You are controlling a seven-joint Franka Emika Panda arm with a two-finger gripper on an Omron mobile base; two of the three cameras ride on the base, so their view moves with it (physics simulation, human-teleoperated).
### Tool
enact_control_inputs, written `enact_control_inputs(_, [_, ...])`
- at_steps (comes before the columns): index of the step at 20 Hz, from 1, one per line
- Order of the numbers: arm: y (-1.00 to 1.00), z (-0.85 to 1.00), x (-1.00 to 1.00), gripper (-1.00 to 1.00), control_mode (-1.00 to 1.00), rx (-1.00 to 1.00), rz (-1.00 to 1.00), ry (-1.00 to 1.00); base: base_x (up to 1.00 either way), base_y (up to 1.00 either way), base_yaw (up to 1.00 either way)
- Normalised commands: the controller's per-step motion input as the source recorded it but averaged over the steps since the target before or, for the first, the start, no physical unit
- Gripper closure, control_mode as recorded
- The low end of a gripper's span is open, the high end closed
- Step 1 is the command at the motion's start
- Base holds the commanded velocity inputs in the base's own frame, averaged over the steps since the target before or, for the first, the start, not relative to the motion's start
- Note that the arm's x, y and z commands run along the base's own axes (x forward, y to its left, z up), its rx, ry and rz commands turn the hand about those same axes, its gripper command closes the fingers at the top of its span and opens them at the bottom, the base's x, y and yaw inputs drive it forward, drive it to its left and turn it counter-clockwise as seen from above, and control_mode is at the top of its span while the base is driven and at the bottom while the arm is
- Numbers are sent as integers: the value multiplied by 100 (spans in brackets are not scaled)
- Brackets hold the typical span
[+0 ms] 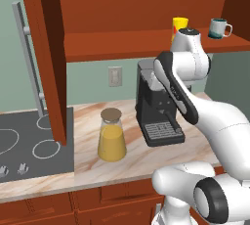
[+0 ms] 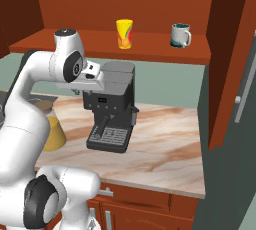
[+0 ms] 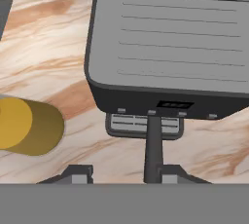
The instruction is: There is a tray on the dining counter. Grab the cup, mug, and pitcher and place them on the tray. The pitcher may be placed next to the tray if it cannot fit the tray.
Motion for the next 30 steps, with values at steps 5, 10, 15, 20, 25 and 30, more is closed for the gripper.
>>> enact_control_inputs(5, [0,10,0,-100,-100,0,0,0,0,0,0])
enact_control_inputs(10, [0,29,0,-100,-100,0,-4,0,0,0,0])
enact_control_inputs(15, [0,34,-1,-100,-100,0,-9,0,0,0,0])
enact_control_inputs(20, [-4,21,-6,-100,-100,6,-15,0,0,0,0])
enact_control_inputs(25, [-3,7,-13,-100,-100,15,-24,0,0,0,0])
enact_control_inputs(30, [0,8,-11,-100,-100,17,-30,0,0,0,0])
